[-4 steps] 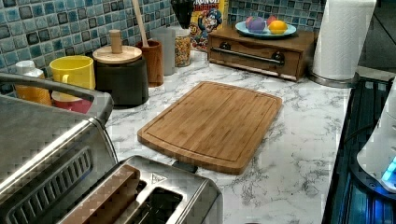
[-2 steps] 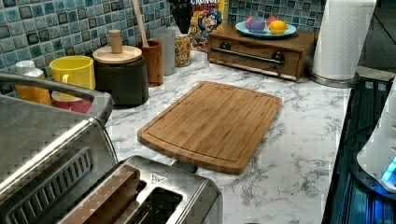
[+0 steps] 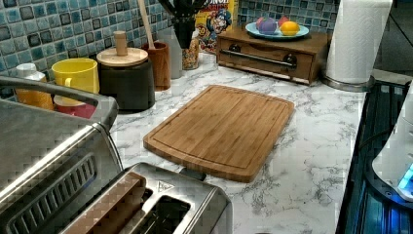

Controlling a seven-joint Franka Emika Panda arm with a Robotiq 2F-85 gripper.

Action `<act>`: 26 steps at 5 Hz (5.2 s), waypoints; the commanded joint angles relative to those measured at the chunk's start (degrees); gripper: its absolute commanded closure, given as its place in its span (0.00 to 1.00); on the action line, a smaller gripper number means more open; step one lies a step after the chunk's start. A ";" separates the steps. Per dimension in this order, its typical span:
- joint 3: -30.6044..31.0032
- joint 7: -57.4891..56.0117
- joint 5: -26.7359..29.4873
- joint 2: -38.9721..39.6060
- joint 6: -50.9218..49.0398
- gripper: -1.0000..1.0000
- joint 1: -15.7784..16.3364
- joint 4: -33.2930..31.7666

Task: Turn on the toaster.

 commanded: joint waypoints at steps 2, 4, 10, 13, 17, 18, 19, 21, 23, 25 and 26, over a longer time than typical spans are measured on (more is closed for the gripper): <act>9.38 -11.05 13.44 -9.13 5.71 1.00 6.81 -8.69; 14.85 -12.85 16.16 -11.28 2.18 1.00 8.82 -11.58; 25.70 -6.12 19.65 -12.91 12.17 1.00 13.58 -17.23; 26.29 0.03 17.45 -8.66 16.92 1.00 10.87 -16.38; 27.05 -2.65 14.94 -3.44 15.60 1.00 11.98 -15.12; 27.12 -0.93 10.77 0.24 13.29 1.00 12.23 -13.87; 27.54 -0.76 9.06 2.81 11.58 1.00 13.02 -15.38; 29.08 -3.23 7.98 6.17 12.98 1.00 14.96 -25.22; 28.51 -0.98 2.87 11.59 21.84 1.00 16.83 -36.16; 26.68 4.71 -3.35 15.52 22.98 1.00 17.40 -35.81; 26.73 4.74 -3.39 15.54 22.97 1.00 17.32 -35.82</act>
